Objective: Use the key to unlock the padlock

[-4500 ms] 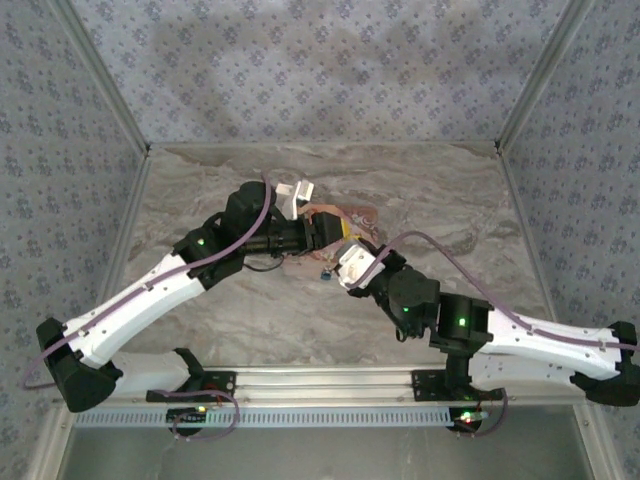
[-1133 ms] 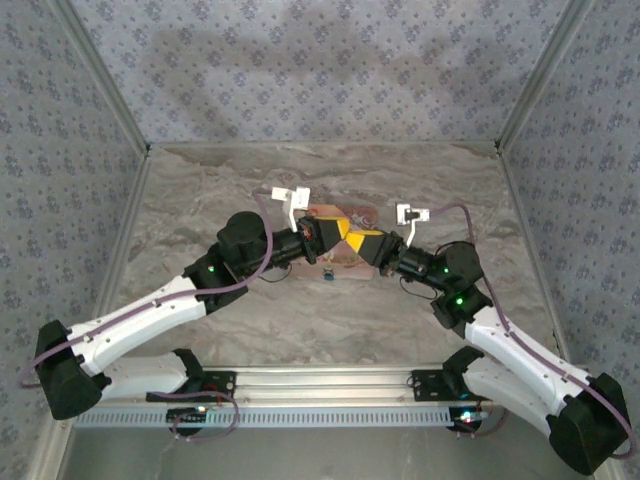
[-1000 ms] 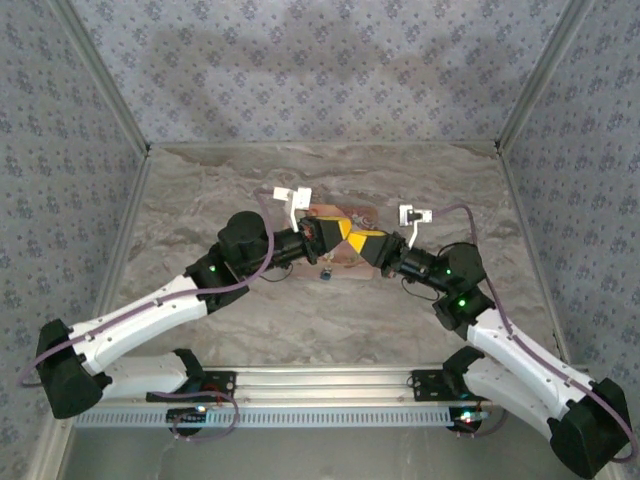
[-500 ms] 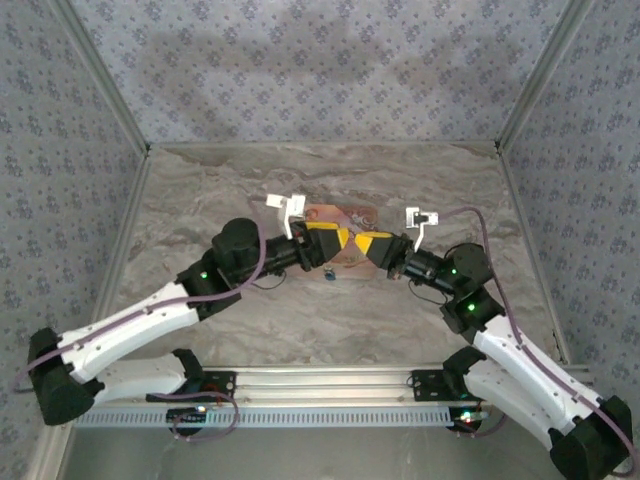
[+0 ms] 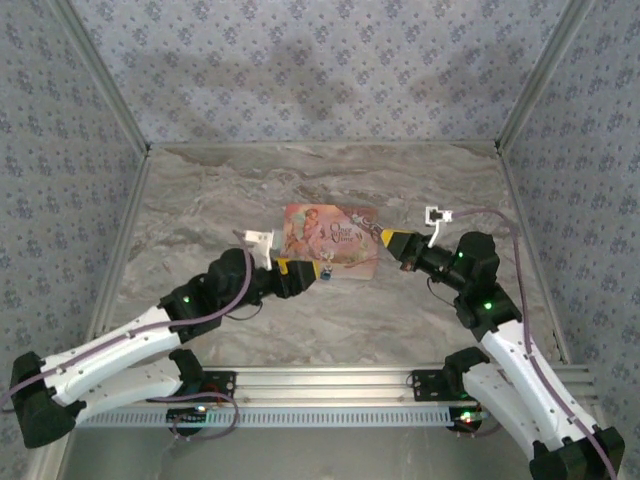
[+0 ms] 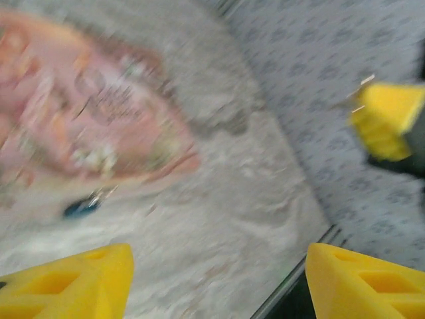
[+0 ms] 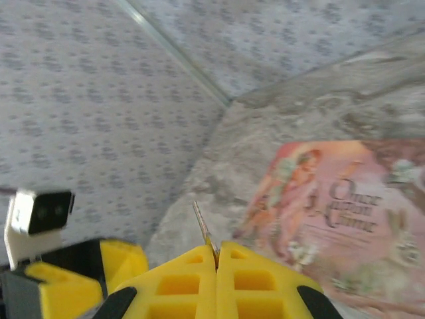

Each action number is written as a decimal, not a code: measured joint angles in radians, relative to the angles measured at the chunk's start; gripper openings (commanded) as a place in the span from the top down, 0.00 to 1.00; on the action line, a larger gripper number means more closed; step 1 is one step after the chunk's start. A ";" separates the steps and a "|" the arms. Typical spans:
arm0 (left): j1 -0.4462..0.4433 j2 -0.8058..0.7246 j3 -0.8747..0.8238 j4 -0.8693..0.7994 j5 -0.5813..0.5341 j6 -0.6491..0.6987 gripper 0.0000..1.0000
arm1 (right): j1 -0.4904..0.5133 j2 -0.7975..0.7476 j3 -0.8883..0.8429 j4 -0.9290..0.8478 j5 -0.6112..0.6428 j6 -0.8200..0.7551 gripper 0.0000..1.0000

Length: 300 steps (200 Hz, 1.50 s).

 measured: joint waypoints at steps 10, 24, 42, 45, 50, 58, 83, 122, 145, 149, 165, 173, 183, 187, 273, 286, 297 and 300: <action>0.000 0.006 -0.047 0.002 -0.006 -0.020 0.27 | -0.010 0.008 0.011 -0.048 0.035 -0.037 1.00; -0.001 0.021 -0.114 0.022 -0.016 -0.048 0.24 | -0.019 0.028 0.029 -0.111 0.096 -0.088 1.00; -0.001 0.051 -0.183 0.064 -0.034 -0.078 0.22 | -0.025 0.064 0.045 -0.169 0.177 -0.142 1.00; -0.001 0.058 -0.191 0.069 -0.036 -0.079 0.22 | -0.026 0.072 0.047 -0.175 0.190 -0.151 1.00; -0.001 0.070 -0.203 0.078 -0.043 -0.085 0.20 | -0.027 0.084 0.048 -0.184 0.211 -0.163 1.00; -0.001 0.088 -0.213 0.087 -0.054 -0.085 0.18 | -0.027 0.107 0.049 -0.196 0.245 -0.181 1.00; -0.001 0.140 -0.219 0.134 -0.106 -0.089 0.12 | -0.027 0.186 0.052 -0.216 0.336 -0.219 1.00; 0.020 0.220 -0.219 0.230 -0.160 -0.074 0.12 | -0.020 0.281 0.055 -0.213 0.425 -0.250 1.00; 0.064 0.270 -0.219 0.280 -0.161 -0.065 0.12 | -0.003 0.325 0.065 -0.208 0.465 -0.263 1.00; 0.072 0.279 -0.219 0.287 -0.161 -0.063 0.12 | 0.000 0.333 0.069 -0.207 0.472 -0.265 1.00; 0.097 0.314 -0.206 0.300 -0.154 -0.051 0.12 | 0.008 0.361 0.080 -0.201 0.492 -0.276 1.00; 0.108 0.335 -0.195 0.309 -0.148 -0.046 0.11 | 0.012 0.372 0.084 -0.200 0.501 -0.280 1.00; 0.123 0.360 -0.180 0.324 -0.134 -0.042 0.11 | 0.016 0.382 0.089 -0.200 0.510 -0.283 1.00; 0.129 0.372 -0.172 0.328 -0.128 -0.039 0.11 | 0.017 0.385 0.091 -0.200 0.514 -0.284 1.00; 0.243 0.546 -0.029 0.377 -0.020 0.006 0.03 | 0.033 0.462 0.119 -0.188 0.549 -0.314 1.00; 0.247 0.549 -0.029 0.384 -0.010 0.008 0.02 | 0.032 0.492 0.137 -0.188 0.558 -0.325 1.00; 0.245 0.549 -0.030 0.394 0.000 0.005 0.02 | 0.024 0.518 0.158 -0.188 0.560 -0.332 1.00; 0.243 0.549 -0.032 0.399 0.002 0.005 0.02 | 0.021 0.526 0.164 -0.188 0.561 -0.333 1.00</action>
